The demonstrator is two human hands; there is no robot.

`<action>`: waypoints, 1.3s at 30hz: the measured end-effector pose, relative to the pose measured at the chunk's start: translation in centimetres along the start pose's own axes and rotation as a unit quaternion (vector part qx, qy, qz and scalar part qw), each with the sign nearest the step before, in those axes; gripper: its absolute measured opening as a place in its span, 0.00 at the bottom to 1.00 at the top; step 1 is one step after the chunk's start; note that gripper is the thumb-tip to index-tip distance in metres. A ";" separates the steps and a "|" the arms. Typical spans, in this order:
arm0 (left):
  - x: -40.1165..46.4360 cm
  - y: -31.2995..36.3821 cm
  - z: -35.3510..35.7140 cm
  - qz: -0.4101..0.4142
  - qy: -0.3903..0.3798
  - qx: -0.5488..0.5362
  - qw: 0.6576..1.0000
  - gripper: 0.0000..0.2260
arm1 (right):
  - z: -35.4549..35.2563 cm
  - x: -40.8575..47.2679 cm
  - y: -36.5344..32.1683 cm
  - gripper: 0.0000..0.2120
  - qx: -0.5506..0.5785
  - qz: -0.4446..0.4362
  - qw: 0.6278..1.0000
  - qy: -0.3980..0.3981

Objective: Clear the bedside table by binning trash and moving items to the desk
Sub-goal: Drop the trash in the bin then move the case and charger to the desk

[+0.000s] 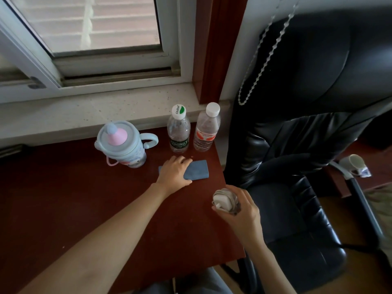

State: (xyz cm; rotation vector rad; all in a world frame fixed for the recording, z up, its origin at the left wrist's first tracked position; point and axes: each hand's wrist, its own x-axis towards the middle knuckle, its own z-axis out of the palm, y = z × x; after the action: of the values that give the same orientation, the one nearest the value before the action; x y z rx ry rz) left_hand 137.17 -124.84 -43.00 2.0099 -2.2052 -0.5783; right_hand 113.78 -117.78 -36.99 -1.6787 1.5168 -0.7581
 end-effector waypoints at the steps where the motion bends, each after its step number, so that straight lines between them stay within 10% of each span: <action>1: -0.1 0.0 0.0 0.004 0.002 0.003 1.000 0.32 | 0.0 -0.2 0.0 0.27 -0.002 -0.001 1.000 0.002; 15: -8.9 -0.9 0.7 -0.008 0.114 0.026 0.993 0.28 | 3.1 -1.2 -0.6 0.27 -0.025 -0.012 1.000 0.005; 39: -19.8 -4.6 5.3 -0.044 0.005 0.106 0.993 0.34 | 8.5 -0.7 3.3 0.29 -0.215 -0.031 0.975 0.037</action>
State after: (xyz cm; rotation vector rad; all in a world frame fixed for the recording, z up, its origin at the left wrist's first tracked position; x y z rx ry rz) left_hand 142.19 -104.69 -45.94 2.2157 -2.2670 -0.3532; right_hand 118.83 -116.08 -44.42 -2.0386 1.7818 -0.5535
